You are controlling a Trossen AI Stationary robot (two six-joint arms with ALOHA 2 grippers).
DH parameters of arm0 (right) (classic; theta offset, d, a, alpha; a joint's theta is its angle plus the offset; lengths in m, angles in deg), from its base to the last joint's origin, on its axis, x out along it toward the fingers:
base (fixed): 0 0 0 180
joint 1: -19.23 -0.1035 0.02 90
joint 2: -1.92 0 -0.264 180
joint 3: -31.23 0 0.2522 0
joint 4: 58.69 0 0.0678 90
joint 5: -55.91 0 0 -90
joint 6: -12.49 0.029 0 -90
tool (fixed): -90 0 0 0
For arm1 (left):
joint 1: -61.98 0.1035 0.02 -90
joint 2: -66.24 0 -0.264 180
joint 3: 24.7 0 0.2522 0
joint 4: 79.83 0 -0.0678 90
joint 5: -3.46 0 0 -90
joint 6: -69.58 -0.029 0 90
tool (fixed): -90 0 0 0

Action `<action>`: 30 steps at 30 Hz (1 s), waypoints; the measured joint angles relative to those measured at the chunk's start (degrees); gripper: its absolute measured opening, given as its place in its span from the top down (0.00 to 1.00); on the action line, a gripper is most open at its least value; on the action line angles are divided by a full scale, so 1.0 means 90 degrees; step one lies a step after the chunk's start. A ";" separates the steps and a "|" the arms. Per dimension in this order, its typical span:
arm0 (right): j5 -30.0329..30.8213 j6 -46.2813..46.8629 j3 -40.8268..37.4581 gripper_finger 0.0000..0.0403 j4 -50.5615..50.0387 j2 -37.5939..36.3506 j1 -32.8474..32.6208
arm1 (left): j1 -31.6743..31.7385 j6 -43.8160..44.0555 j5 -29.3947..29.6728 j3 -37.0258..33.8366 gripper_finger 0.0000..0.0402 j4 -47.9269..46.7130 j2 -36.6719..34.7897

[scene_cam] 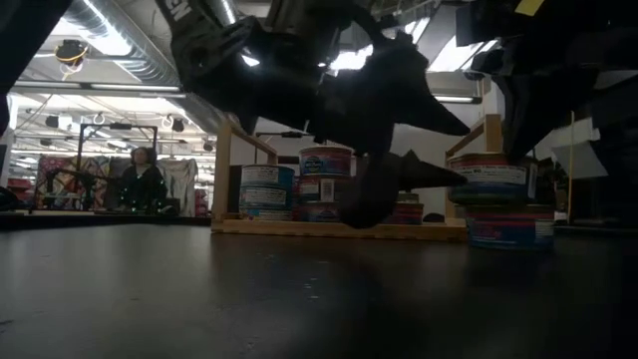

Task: Stack canned seafood by type on shelf
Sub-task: Stack the blue tuna can on top of the other blue tuna can on the shelf

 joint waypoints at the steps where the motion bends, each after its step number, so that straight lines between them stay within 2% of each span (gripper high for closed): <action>1: 0.0000 0.0000 0.0000 1.00 -0.0001 0.0000 0.0000 | 0.0008 -0.0051 -0.0011 0.0072 0.33 -0.0076 0.0018; 6: -0.0002 -0.0002 0.0002 1.00 -0.0025 0.0000 0.0000 | 0.0012 -0.0107 -0.0103 0.0272 0.33 -0.0988 0.0022; 30: 0.0002 0.0000 0.0002 1.00 0.0242 0.0000 0.0000 | 0.0102 -0.0495 -0.0103 0.0277 0.33 -0.0946 0.0022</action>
